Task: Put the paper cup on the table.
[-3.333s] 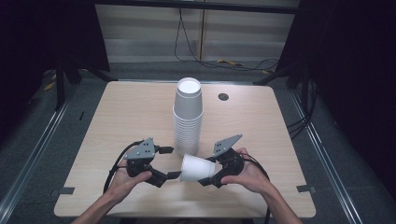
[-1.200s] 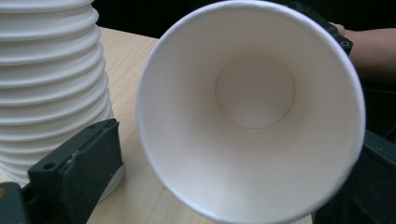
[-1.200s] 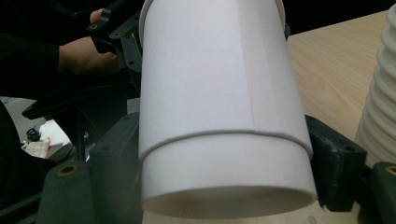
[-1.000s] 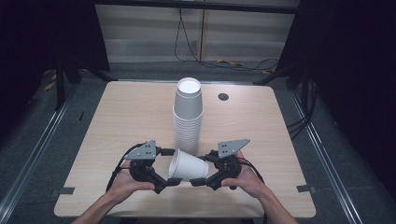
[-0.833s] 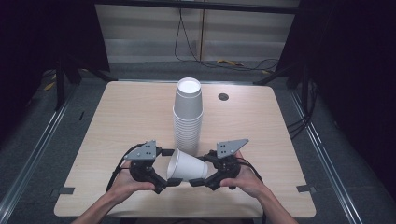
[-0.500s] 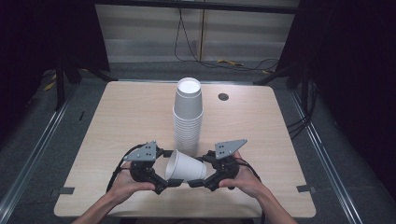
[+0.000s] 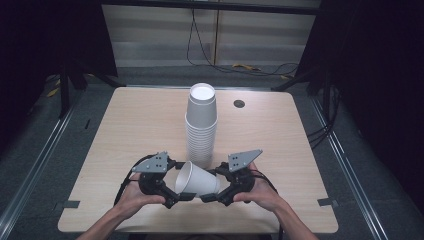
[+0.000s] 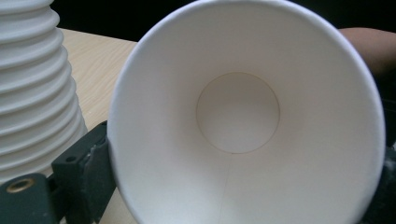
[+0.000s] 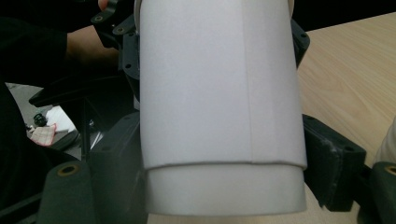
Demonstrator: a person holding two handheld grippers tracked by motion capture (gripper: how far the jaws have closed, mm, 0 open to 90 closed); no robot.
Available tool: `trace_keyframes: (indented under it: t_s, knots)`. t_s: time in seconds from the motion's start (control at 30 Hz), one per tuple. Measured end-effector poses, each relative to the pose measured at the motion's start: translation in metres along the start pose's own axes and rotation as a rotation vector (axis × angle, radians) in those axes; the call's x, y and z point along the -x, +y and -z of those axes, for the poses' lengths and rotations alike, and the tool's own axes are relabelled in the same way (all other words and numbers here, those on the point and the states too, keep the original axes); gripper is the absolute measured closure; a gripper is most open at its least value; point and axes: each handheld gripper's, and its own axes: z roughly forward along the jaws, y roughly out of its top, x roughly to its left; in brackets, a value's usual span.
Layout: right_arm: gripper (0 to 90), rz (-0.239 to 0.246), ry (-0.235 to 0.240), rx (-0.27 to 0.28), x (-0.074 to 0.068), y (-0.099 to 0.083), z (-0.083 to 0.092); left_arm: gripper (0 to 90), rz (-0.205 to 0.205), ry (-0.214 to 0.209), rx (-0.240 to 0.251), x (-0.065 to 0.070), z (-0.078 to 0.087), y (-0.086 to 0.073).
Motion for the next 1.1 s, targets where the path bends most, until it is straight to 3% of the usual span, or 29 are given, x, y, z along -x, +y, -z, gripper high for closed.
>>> trace_keyframes:
  t_s: [0.23, 0.43, 0.7, 0.87, 1.1]
  knots:
    - [22.1, -0.013, 0.006, -0.019, 0.001, 0.001, 0.0, 8.4, 0.002, -0.008, -0.013, -0.001, -0.001, 0.0]
    - [17.2, -0.034, -0.001, -0.021, 0.002, 0.001, 0.003, 8.4, 0.003, 0.014, -0.034, -0.002, 0.002, 0.0]
    - [13.8, -0.046, -0.042, -0.007, 0.004, 0.001, 0.01, 8.4, 0.02, 0.057, -0.026, -0.007, 0.009, 0.001]
    - [13.9, -0.038, -0.086, -0.054, 0.003, -0.001, 0.012, 8.4, 0.029, 0.083, -0.038, -0.009, 0.015, -0.001]
    - [14.0, -0.051, -0.149, -0.051, 0.002, -0.007, 0.026, 8.4, 0.044, 0.111, -0.047, -0.014, 0.02, -0.002]
